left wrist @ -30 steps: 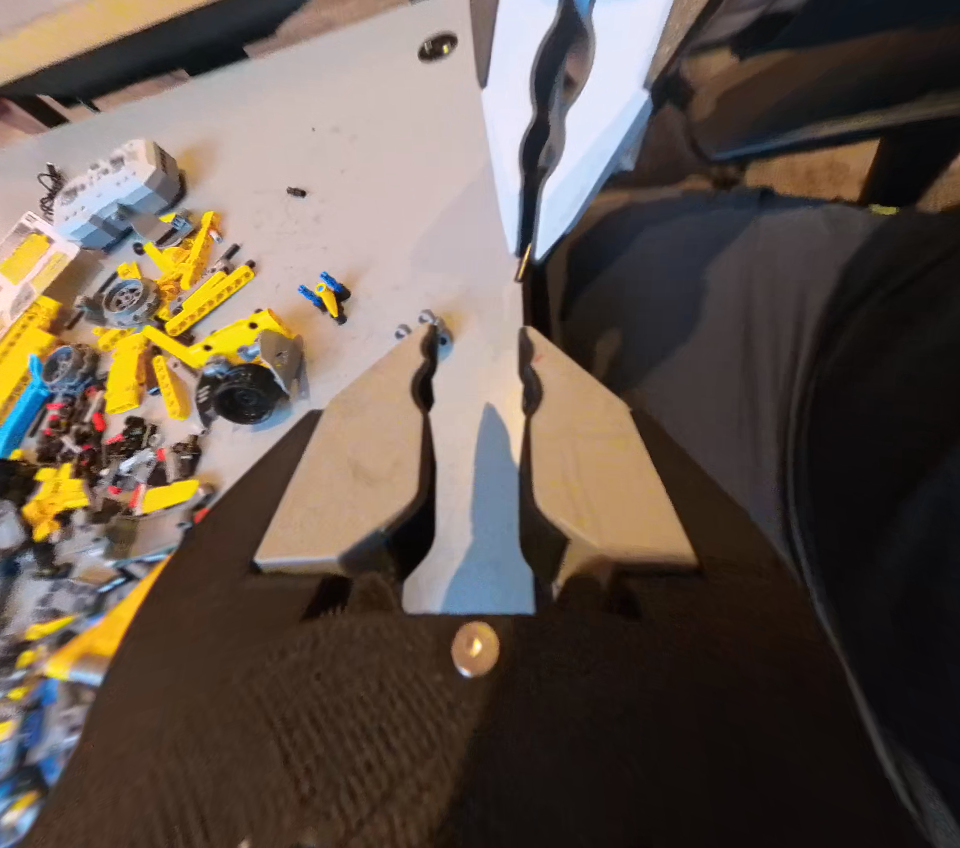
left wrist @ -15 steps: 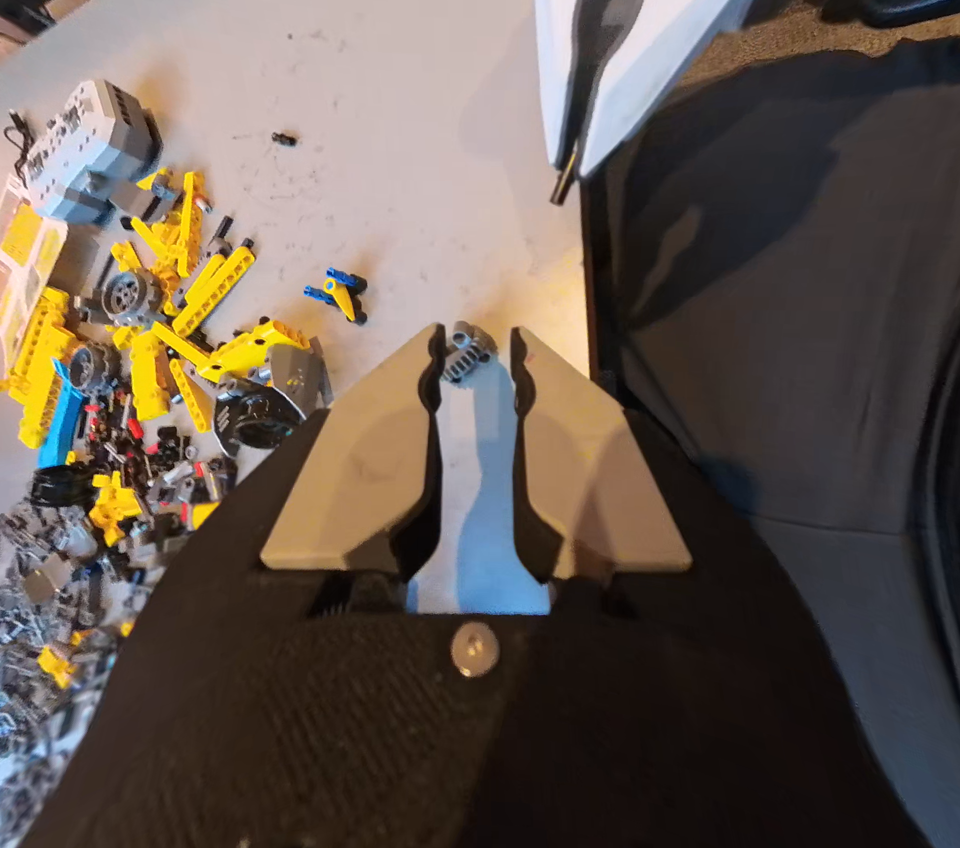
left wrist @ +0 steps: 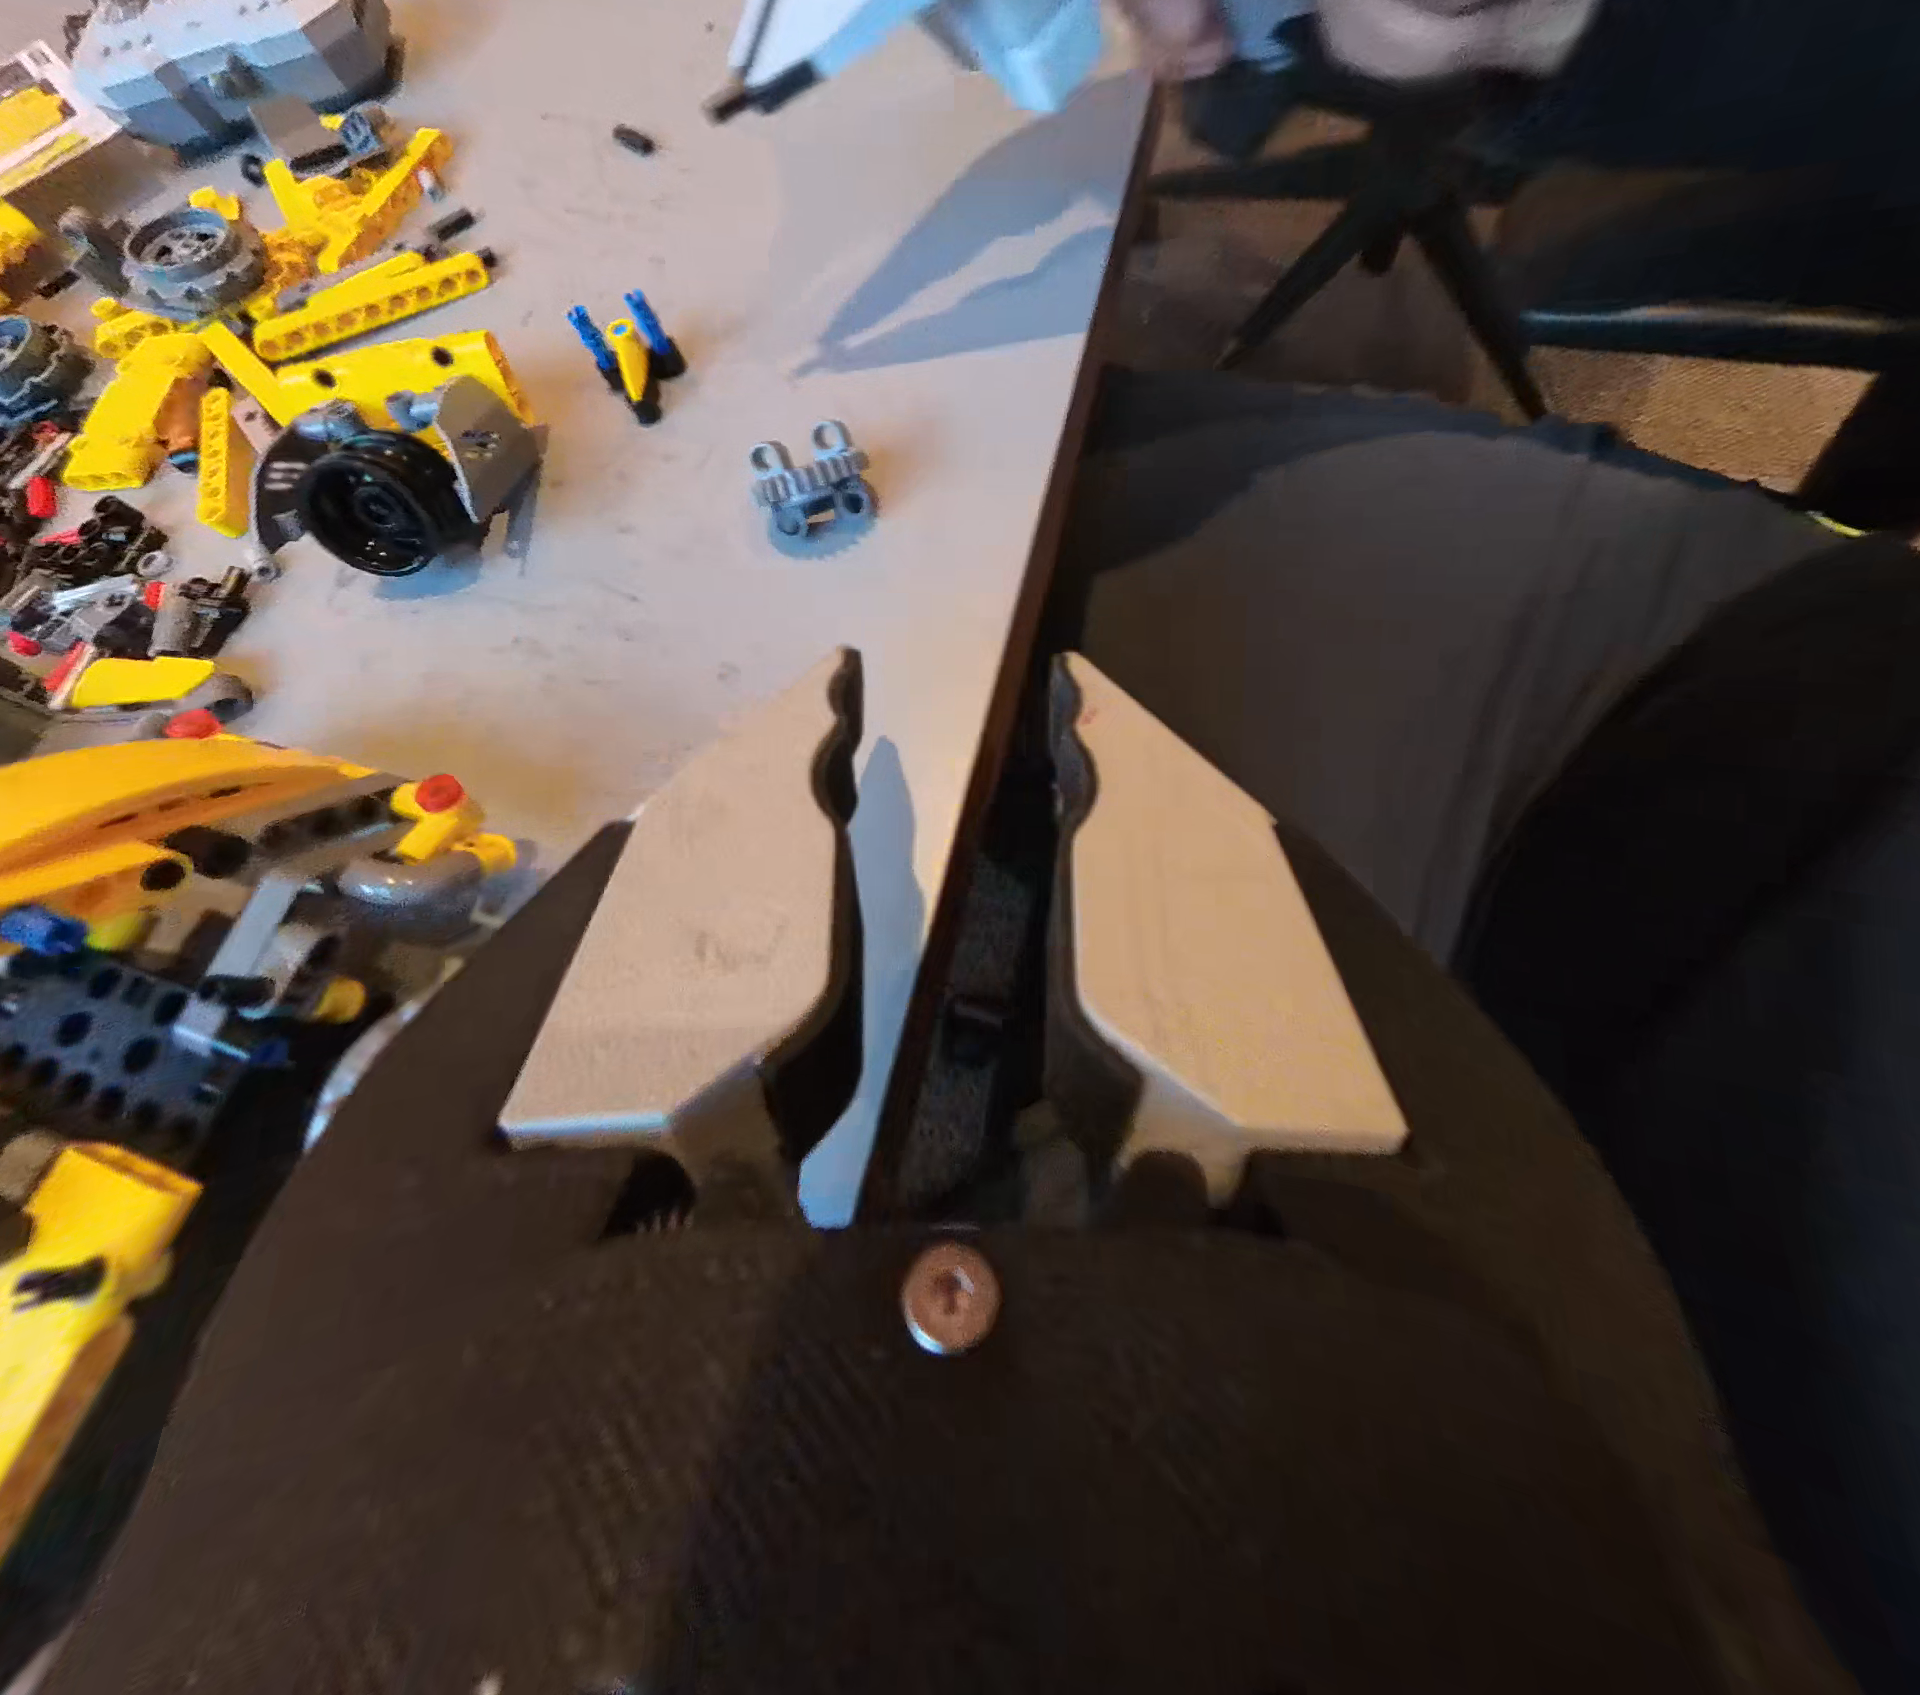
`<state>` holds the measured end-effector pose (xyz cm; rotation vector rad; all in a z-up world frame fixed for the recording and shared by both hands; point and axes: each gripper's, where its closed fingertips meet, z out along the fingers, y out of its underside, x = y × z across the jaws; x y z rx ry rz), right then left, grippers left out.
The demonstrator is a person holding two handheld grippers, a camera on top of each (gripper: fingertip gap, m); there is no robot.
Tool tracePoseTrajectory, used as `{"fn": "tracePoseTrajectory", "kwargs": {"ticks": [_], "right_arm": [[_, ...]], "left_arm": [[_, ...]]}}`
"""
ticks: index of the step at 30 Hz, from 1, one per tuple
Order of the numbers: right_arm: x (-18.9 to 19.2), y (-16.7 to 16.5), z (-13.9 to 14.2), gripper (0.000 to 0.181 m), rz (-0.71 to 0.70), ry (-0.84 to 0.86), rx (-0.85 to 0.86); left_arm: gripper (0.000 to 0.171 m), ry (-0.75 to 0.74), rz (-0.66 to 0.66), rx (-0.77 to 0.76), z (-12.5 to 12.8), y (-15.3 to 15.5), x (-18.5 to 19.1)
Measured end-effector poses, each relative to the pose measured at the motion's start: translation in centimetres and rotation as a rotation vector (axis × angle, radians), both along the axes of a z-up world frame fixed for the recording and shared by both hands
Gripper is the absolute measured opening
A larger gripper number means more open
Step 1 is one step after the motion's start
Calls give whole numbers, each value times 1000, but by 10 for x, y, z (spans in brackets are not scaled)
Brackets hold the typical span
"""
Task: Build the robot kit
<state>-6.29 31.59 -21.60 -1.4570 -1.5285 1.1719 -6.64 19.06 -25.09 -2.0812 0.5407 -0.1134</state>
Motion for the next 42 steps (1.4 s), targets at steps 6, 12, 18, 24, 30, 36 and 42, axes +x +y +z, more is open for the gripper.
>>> {"fn": "tracePoseTrajectory", "kwargs": {"ticks": [6, 12, 18, 24, 30, 36, 42], "right_arm": [[-38, 16, -5, 4, 7, -64, 1], [-52, 13, -18, 4, 59, -144, -6], [-51, 9, -16, 4, 83, -125, 8], [-51, -1, -25, 4, 143, -166, 40], [-51, -1, -22, 4, 146, -147, 25], [-51, -3, -18, 4, 167, -126, 4], [-49, -8, -12, 4, 193, -86, 22]], "left_arm": [[34, -55, -60, 32, 3, -12, 8], [31, -112, -81, 7, 1, -9, 1], [30, -131, -63, 31, 11, 5, -8], [29, -116, -66, 24, 9, 11, -5], [30, -96, -83, 23, 7, 11, -2], [31, -49, -71, -30, 1, 13, -10], [30, 127, -23, -87, 1, 21, -39]]}}
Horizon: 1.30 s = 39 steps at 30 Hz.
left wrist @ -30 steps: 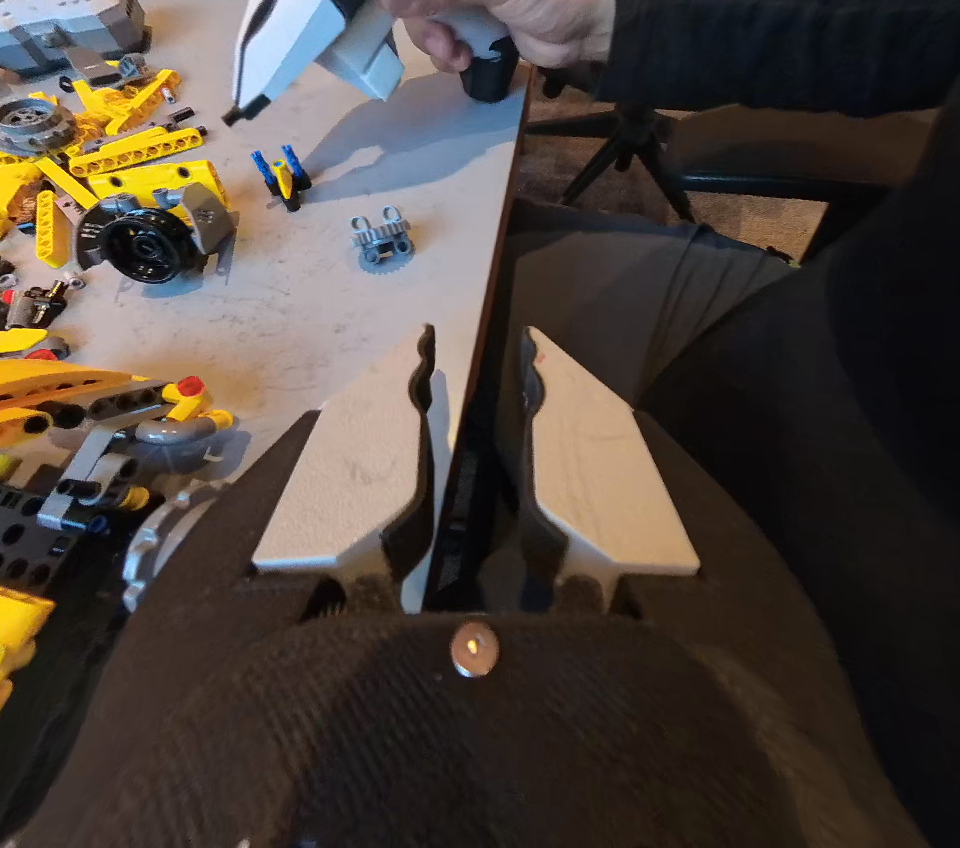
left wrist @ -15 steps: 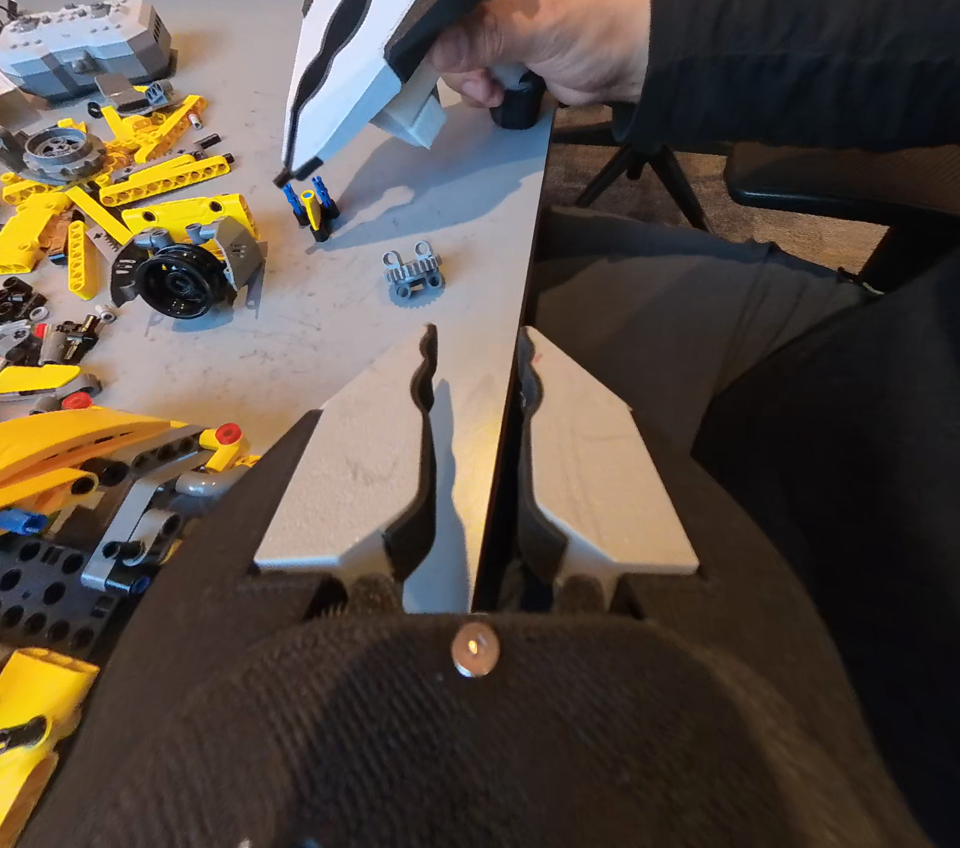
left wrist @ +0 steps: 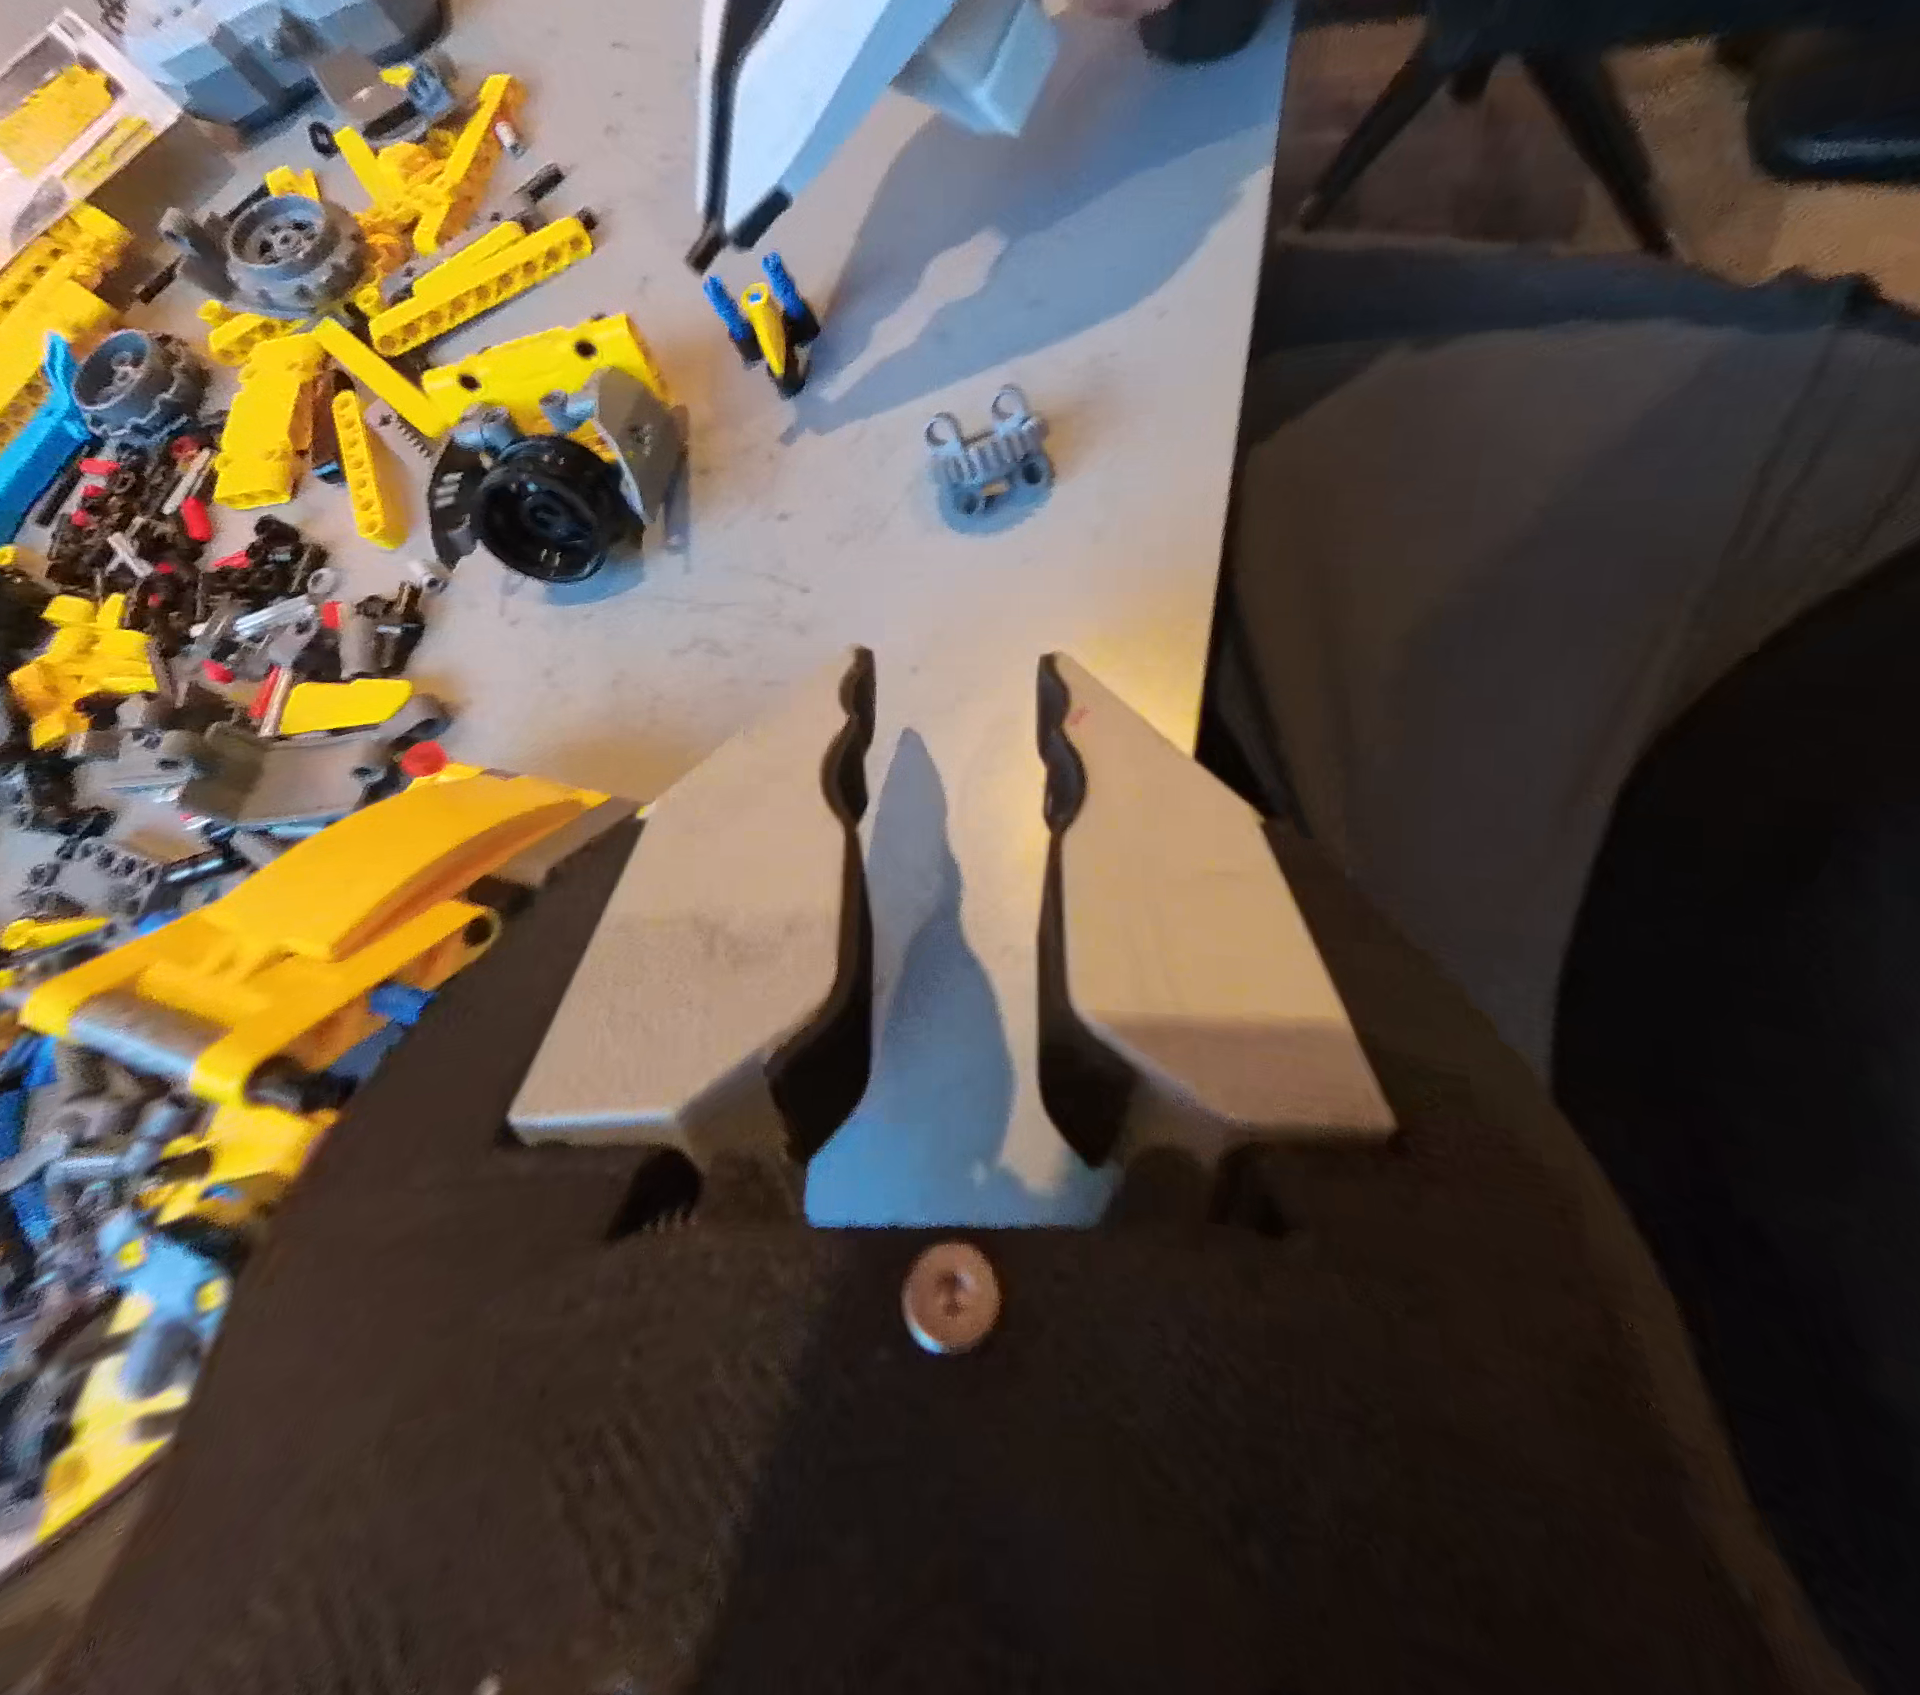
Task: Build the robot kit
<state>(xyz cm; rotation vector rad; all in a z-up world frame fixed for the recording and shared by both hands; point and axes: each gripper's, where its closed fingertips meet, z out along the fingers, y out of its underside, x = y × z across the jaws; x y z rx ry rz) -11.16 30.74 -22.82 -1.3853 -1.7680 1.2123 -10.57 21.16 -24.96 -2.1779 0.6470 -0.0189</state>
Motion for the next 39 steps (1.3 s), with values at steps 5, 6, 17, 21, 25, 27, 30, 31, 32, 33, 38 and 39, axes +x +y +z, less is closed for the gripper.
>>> {"fn": "tracePoseTrajectory", "kwargs": {"ticks": [5, 6, 17, 21, 25, 27, 30, 31, 32, 33, 38, 39], "right_arm": [[7, 0, 11, 4, -6, 64, -7], [11, 0, 12, 4, -11, 72, -12], [61, -19, 0, 4, 26, 15, -73], [73, -23, -1, 4, 42, 0, -63], [76, -31, 1, 4, 71, -3, -69], [75, -36, -3, 4, 85, -17, -68], [75, -42, -10, 4, 105, -49, -61], [74, -43, -12, 4, 108, -61, -62], [74, -44, -14, 4, 110, -72, -65], [74, -45, -15, 4, 111, -84, -69], [74, -45, -13, 4, 88, -97, -70], [73, -45, -12, 4, 87, -98, -78]], "left_arm": [[25, 178, -74, -61, -4, -4, -20], [24, 226, -94, -48, -2, -1, -20], [31, 444, -445, -74, -7, 44, 30], [32, 440, -534, -179, -16, 44, 34], [28, 475, -569, -237, -18, 44, 27], [24, 495, -586, -255, -17, 45, 24], [23, 503, -622, -288, -21, 45, 23], [23, 508, -632, -310, -25, 44, 22], [23, 517, -635, -317, -27, 45, 21], [23, 508, -643, -317, -26, 46, 24], [23, 459, -594, -365, -27, 42, 30], [23, 438, -578, -386, -27, 39, 31]]}}
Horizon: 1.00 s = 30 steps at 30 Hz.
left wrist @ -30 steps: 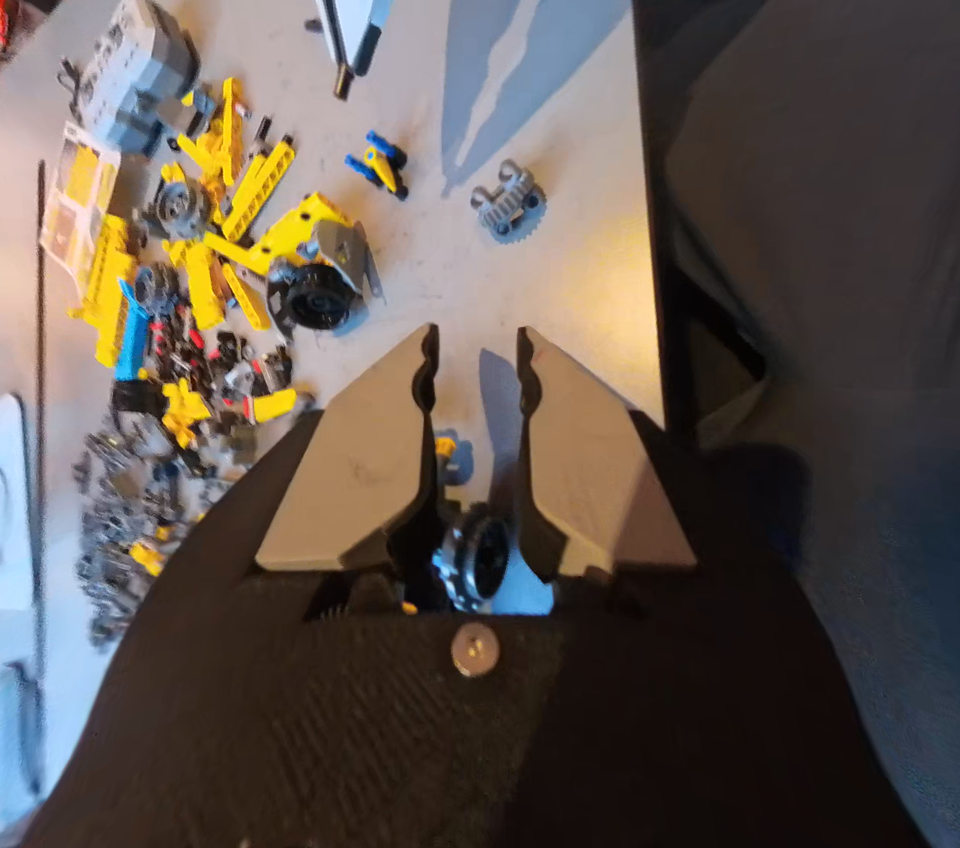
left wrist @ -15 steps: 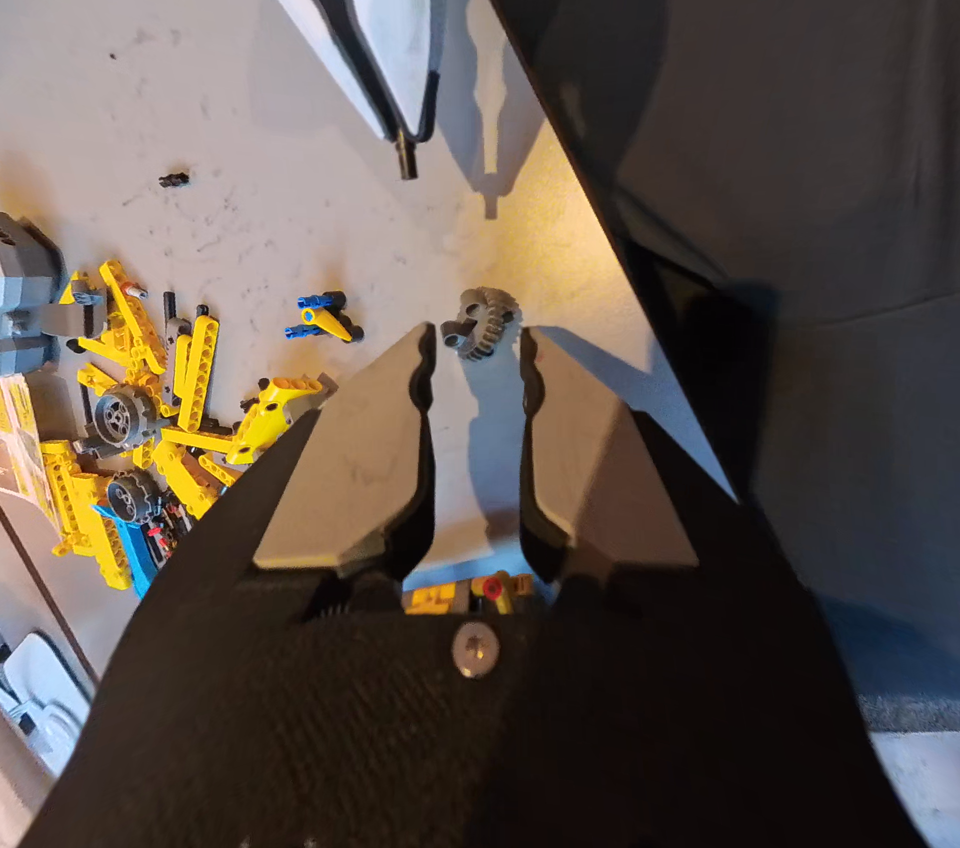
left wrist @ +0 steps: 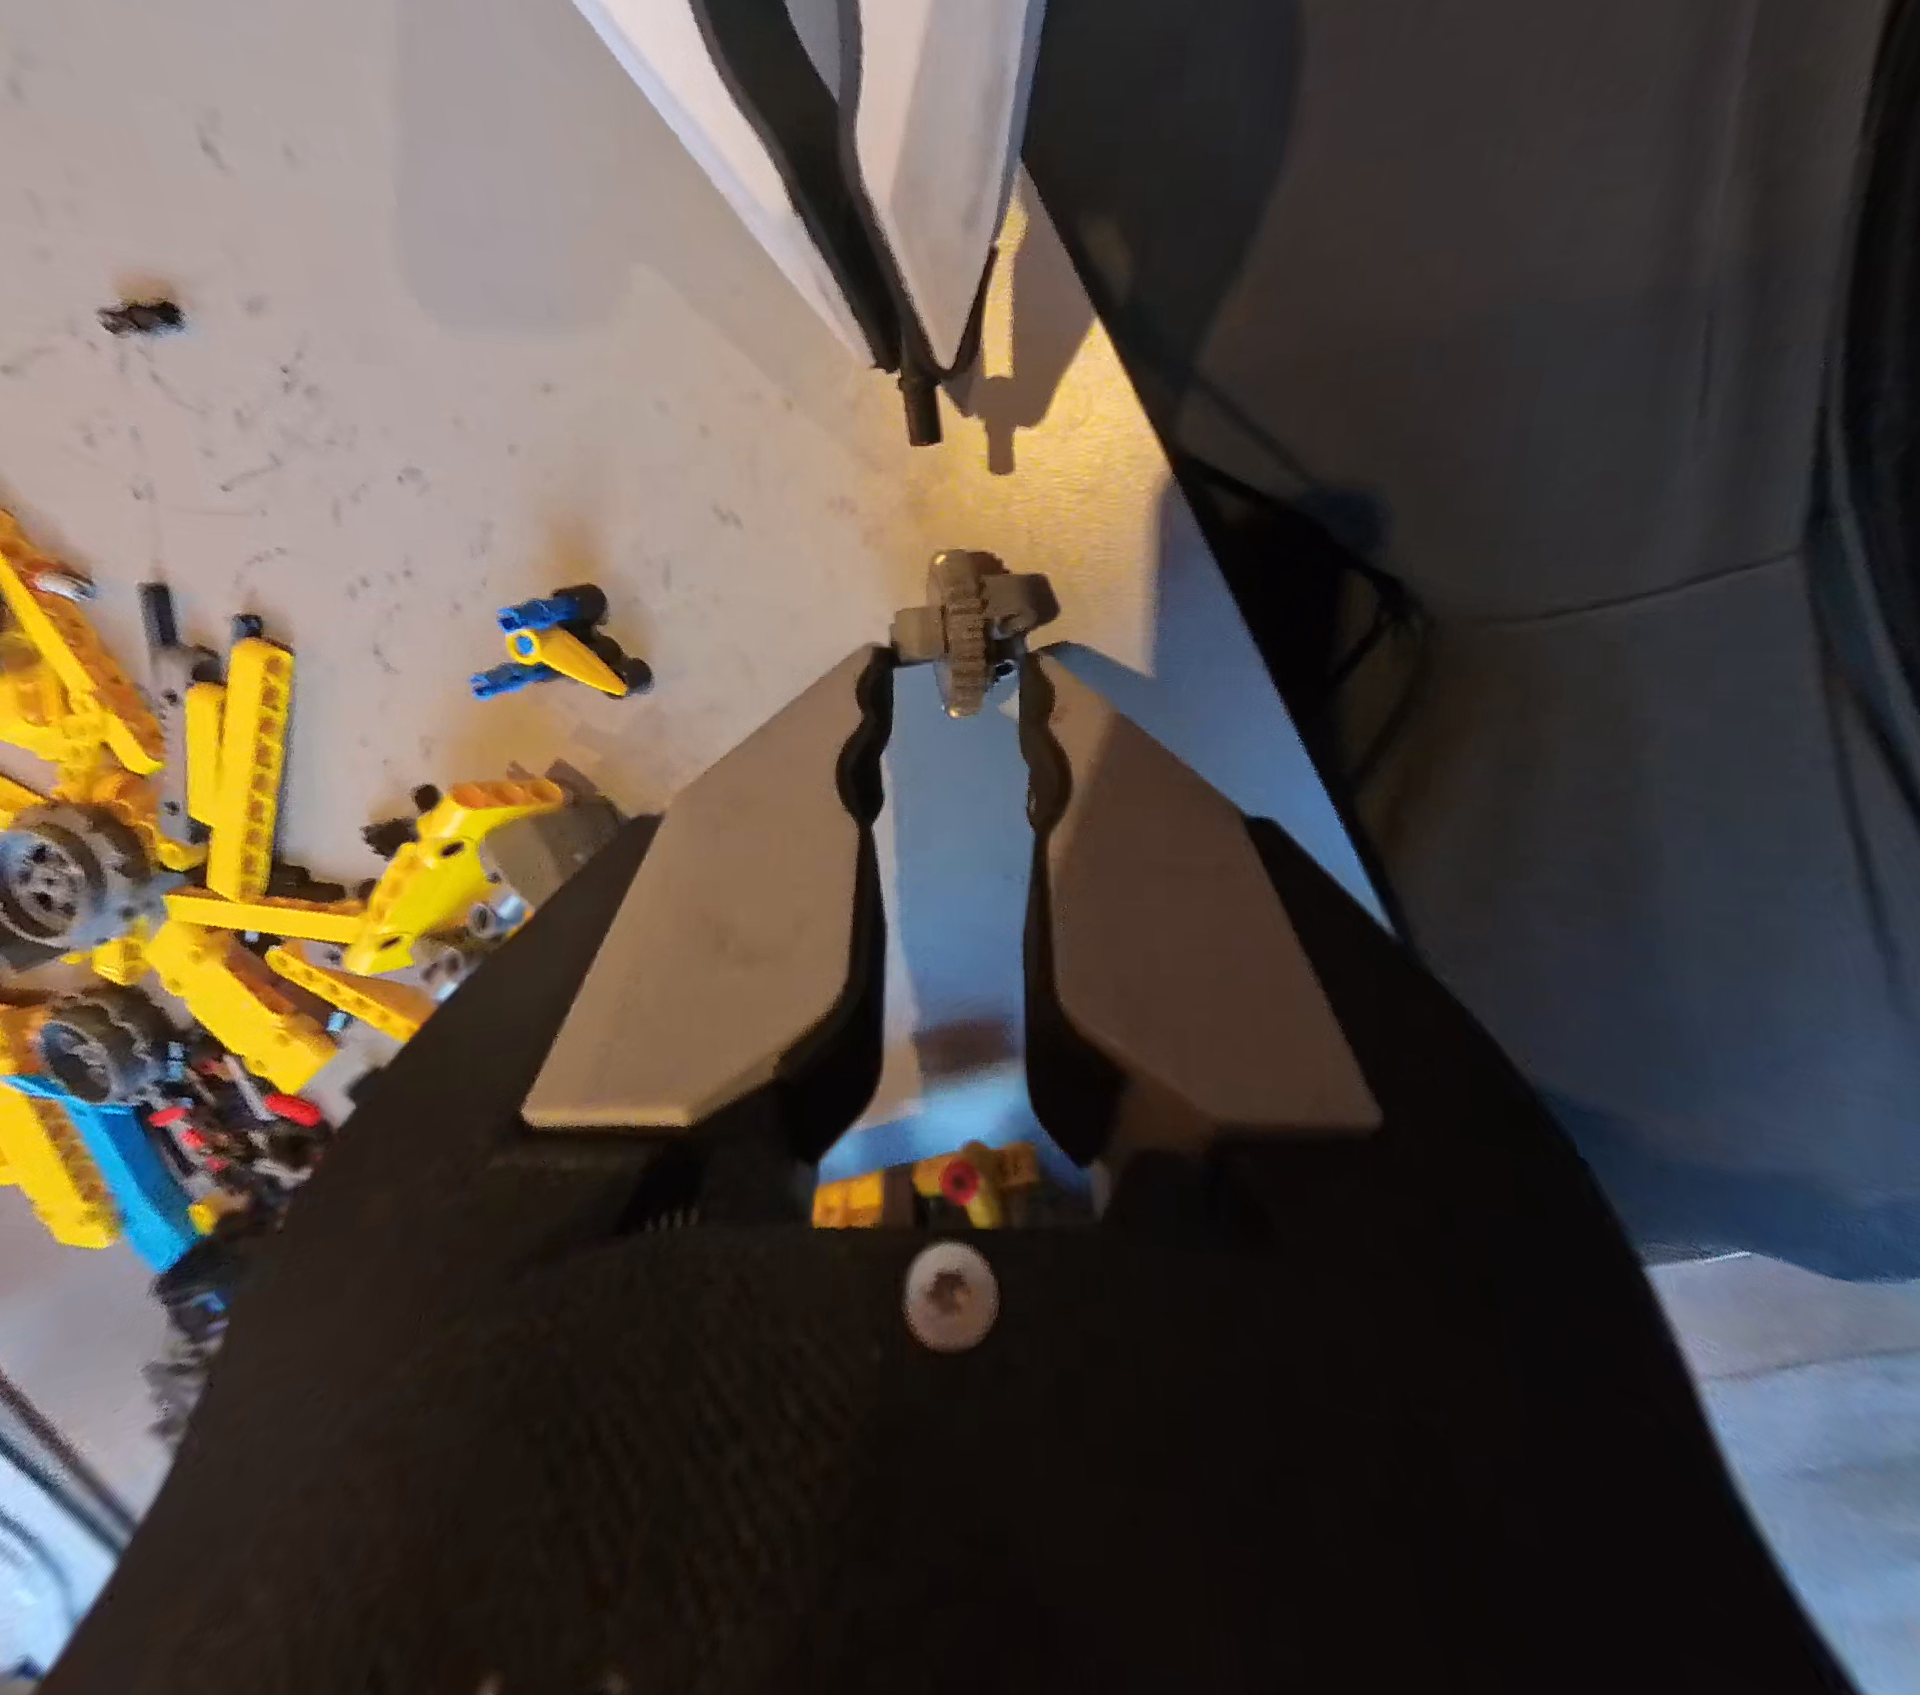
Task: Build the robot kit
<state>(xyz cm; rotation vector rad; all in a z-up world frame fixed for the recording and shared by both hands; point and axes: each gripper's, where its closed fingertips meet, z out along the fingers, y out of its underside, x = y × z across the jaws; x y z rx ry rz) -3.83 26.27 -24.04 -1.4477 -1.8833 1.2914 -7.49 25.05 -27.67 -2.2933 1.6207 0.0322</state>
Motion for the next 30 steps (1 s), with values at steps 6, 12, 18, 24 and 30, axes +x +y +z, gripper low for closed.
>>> {"fn": "tracePoseTrajectory", "kwargs": {"ticks": [6, 12, 18, 24, 30], "right_arm": [[-11, -10, 0, 4, -2, -1, 20], [-21, -15, -21, 4, -31, -68, 151], [-21, -11, -27, 4, -54, -84, 154], [-19, -10, -28, 4, -53, -92, 135], [-12, -16, -21, 4, -29, -99, 89]], "left_arm": [[22, -20, 105, -101, 0, -11, 1], [23, -4, 147, -106, 2, -11, -5], [20, -115, 225, -103, 11, -16, -5], [25, -212, 309, -67, 15, -16, -4], [34, -339, 475, 57, 35, -15, 3]]}}
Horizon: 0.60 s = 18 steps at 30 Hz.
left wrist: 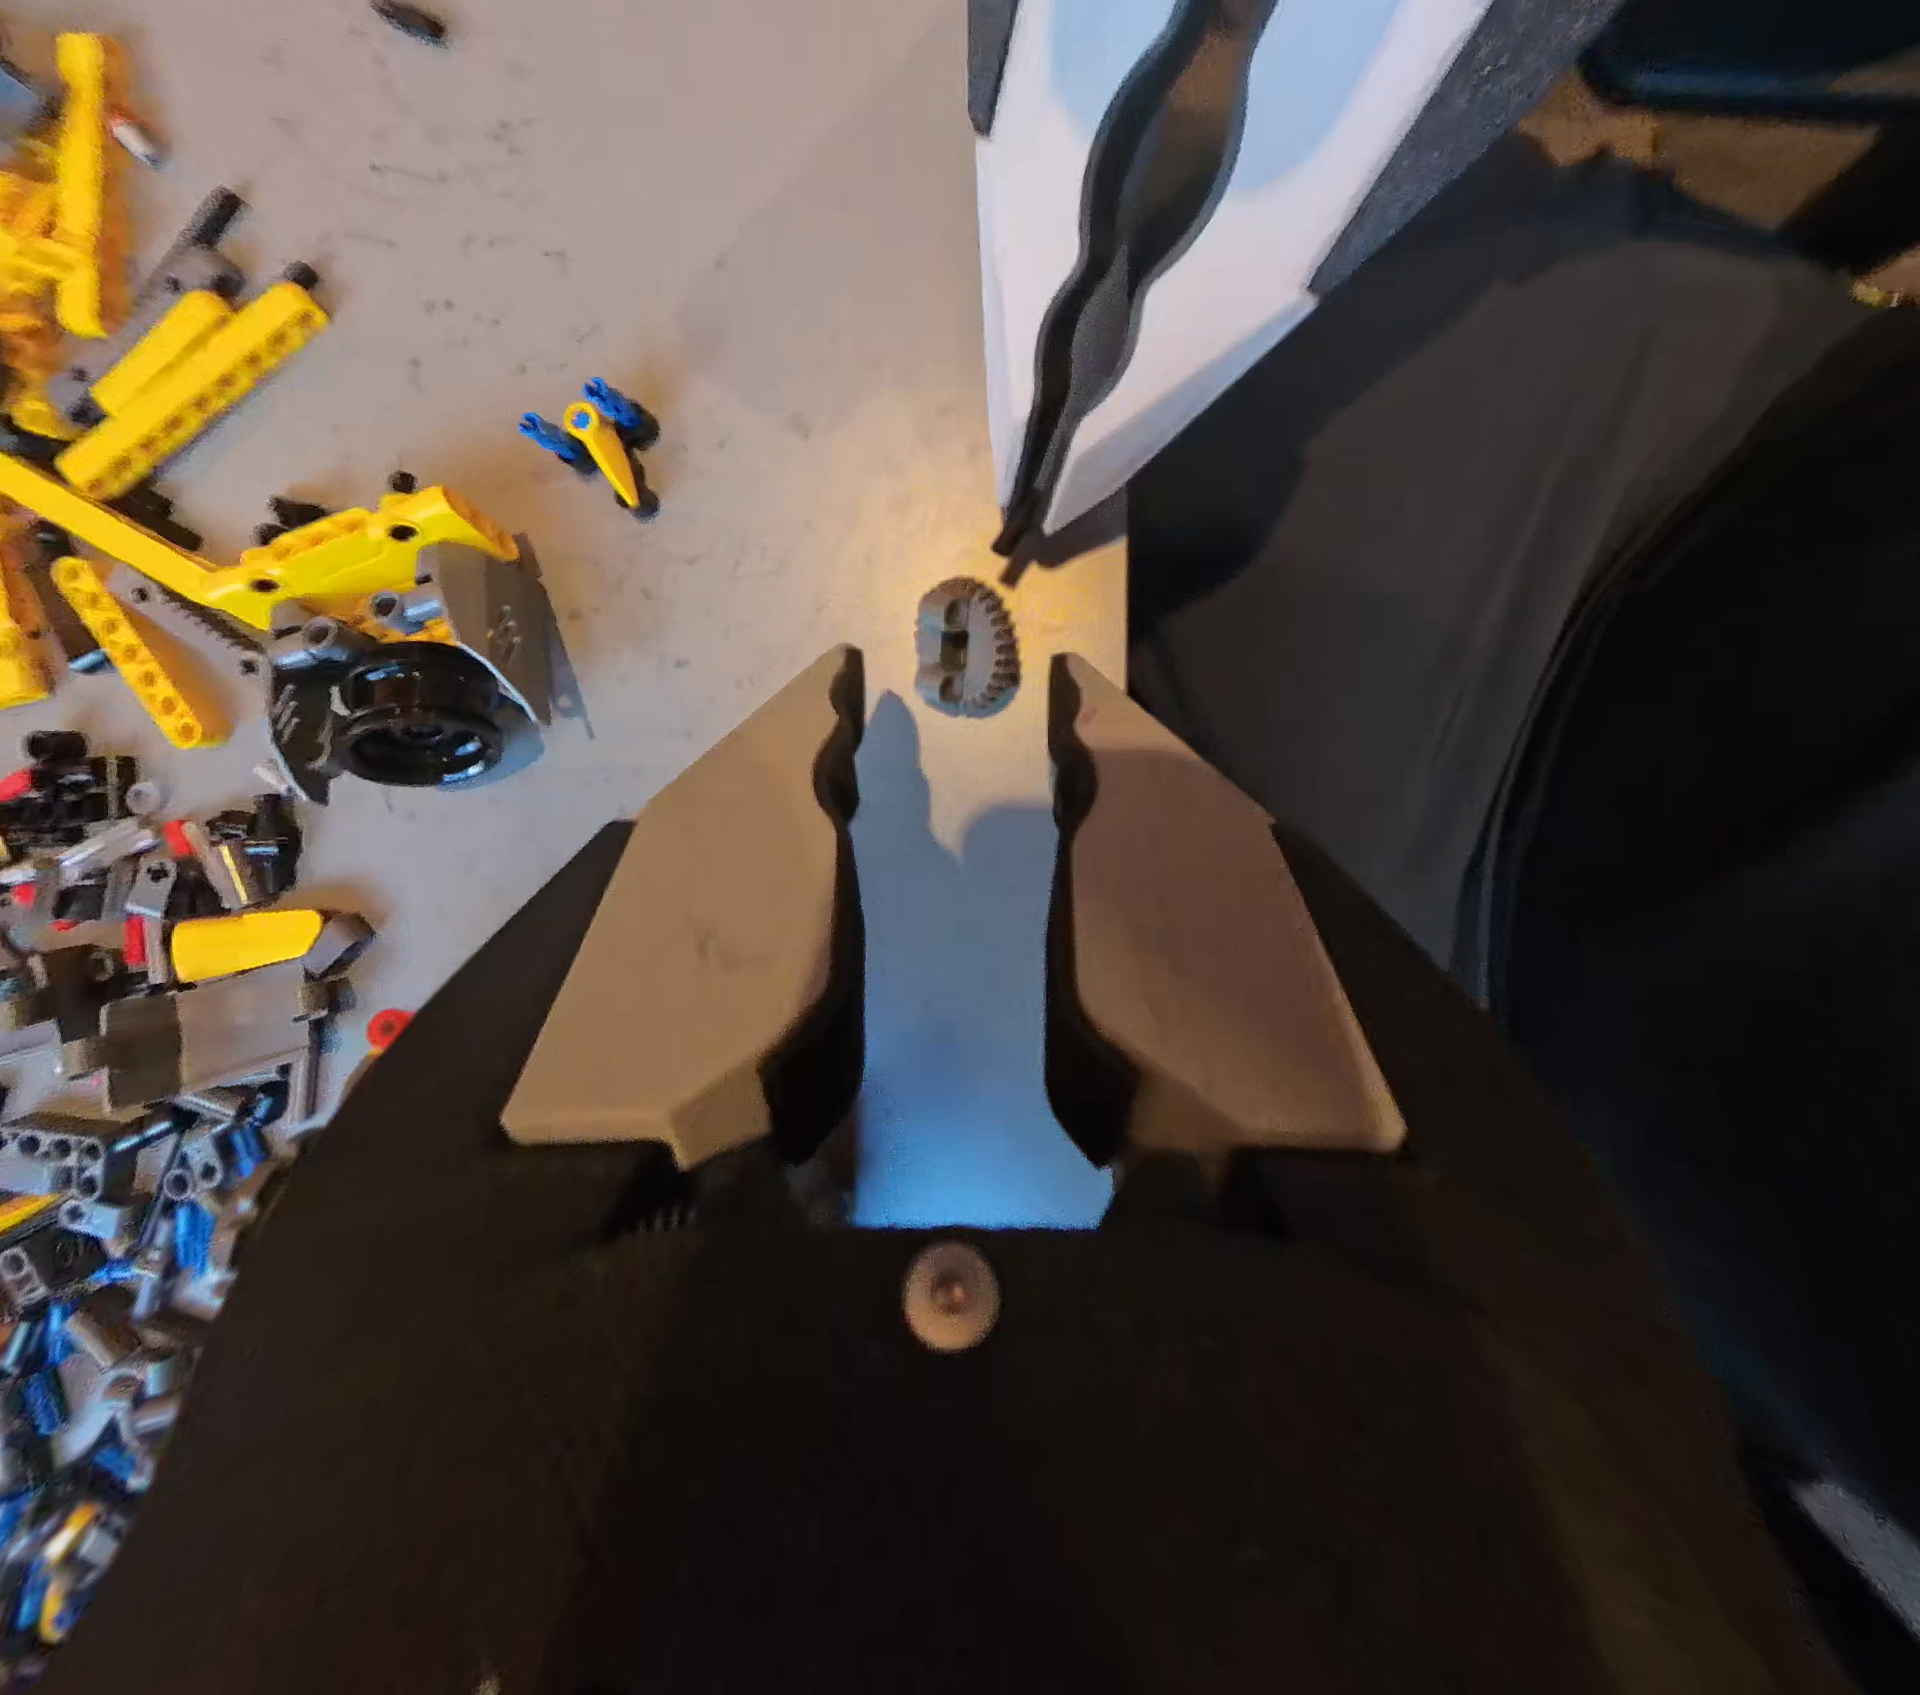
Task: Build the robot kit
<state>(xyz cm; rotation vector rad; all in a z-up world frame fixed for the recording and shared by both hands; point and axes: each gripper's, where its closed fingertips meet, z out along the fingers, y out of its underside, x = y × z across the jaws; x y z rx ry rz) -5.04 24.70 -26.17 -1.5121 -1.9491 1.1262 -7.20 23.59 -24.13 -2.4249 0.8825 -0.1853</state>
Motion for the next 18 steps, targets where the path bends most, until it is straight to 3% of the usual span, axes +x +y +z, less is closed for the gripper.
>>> {"fn": "tracePoseTrajectory", "kwargs": {"ticks": [3, 10, 15, 18], "right_arm": [[4, -9, 14, 4, 35, 21, -87], [15, -26, 35, 4, 110, 18, -325], [17, -26, 35, 4, 110, 6, -372], [15, -25, 37, 4, 86, 29, -397]], "left_arm": [[18, 24, -46, 178, 17, 1, 13], [10, 250, -286, 369, 12, -7, 36], [3, 345, -321, 445, 11, -5, 37], [3, 308, -234, 457, 11, -4, 35]]}}
